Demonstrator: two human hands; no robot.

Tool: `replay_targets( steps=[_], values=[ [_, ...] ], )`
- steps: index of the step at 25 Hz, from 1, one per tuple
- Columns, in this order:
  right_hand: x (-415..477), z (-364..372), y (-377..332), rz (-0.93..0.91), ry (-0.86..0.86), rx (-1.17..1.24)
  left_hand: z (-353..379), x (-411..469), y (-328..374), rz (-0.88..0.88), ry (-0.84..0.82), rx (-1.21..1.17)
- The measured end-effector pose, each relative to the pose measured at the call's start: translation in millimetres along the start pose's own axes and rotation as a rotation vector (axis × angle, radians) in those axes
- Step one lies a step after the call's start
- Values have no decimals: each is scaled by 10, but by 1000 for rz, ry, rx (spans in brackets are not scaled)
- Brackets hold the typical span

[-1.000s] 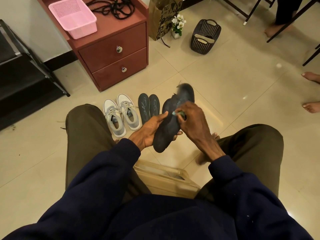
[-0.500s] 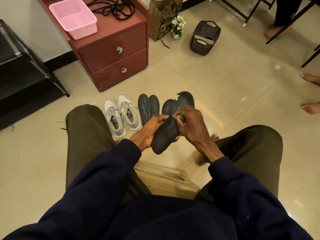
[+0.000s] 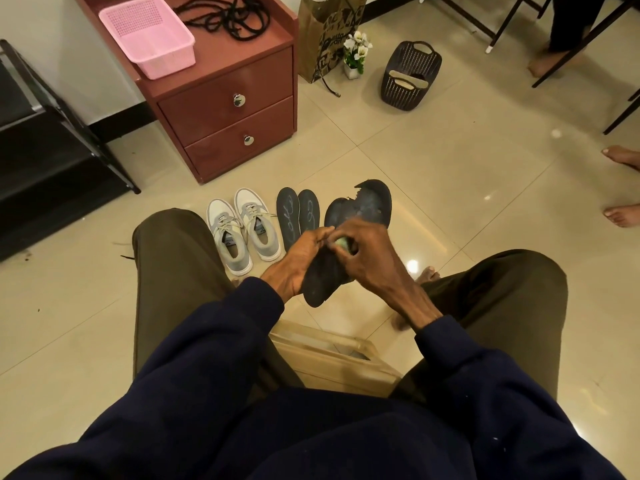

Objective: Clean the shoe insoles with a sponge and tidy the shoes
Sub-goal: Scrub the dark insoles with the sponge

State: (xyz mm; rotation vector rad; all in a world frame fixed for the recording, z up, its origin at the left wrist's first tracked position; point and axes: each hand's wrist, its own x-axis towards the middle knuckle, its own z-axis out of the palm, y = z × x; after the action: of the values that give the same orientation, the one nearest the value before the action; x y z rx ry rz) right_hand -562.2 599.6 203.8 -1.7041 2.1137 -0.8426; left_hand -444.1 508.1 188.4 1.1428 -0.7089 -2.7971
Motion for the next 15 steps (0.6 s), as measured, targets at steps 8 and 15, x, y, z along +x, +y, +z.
replay_targets(
  steps=[8,15],
  values=[
    [45,-87,221,179,167,-85,10,3,-10,-49,-92,19],
    [70,-97,145,130,151,-36,-21,41,-22,-2,-19,-12]
  ],
)
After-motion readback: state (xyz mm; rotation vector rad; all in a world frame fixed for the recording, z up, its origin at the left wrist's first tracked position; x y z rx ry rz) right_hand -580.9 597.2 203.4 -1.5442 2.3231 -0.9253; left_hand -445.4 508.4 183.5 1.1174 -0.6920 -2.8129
